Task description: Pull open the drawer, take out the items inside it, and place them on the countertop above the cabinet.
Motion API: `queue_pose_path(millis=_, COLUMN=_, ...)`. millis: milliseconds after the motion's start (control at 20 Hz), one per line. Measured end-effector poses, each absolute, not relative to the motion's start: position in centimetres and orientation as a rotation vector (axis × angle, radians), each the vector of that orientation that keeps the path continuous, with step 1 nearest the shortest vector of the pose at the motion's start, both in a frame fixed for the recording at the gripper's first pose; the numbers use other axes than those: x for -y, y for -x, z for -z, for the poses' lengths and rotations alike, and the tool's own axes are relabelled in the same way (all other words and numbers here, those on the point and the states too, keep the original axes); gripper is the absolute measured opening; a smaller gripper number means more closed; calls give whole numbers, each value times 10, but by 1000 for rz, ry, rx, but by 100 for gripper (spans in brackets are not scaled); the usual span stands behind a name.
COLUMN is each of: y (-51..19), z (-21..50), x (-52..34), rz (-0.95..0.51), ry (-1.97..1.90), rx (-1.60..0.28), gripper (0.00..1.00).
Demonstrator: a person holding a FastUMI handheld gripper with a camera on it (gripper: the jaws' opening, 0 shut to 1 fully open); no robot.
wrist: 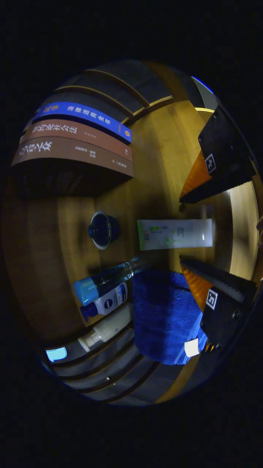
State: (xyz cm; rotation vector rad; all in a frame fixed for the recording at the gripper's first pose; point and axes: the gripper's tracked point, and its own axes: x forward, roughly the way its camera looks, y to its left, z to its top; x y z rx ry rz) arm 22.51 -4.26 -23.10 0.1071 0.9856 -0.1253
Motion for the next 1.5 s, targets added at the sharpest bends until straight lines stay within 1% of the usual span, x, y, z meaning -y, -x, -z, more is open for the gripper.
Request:
queue_pose_path(millis=50, y=-218, z=223, x=41, rz=122, ry=-112, rx=-963, gripper=100)
queue_pose_path(millis=150, y=-195, z=201, x=32, rz=91, ry=-126, rx=-894, gripper=99)
queue_pose_path(millis=500, y=-88, z=117, x=10, rz=36, ry=-54, rx=-548, gripper=100)
queue_pose_path(millis=700, y=-16, z=99, x=-1, rz=23, ry=-58, rx=-401, gripper=99)
queue_pose_path(millis=800, y=15, z=109, x=1, rz=37, ry=-47, rx=-359, gripper=100)
queue_pose_path(millis=1100, y=77, z=169, x=9, rz=74, ry=-37, rx=-361, gripper=99)
queue_pose_path(millis=1300, y=87, z=224, x=9, rz=88, ry=-28, rx=-424, gripper=99)
queue_pose_path(millis=1500, y=82, z=252, x=12, rz=109, ry=-27, rx=-459, gripper=100)
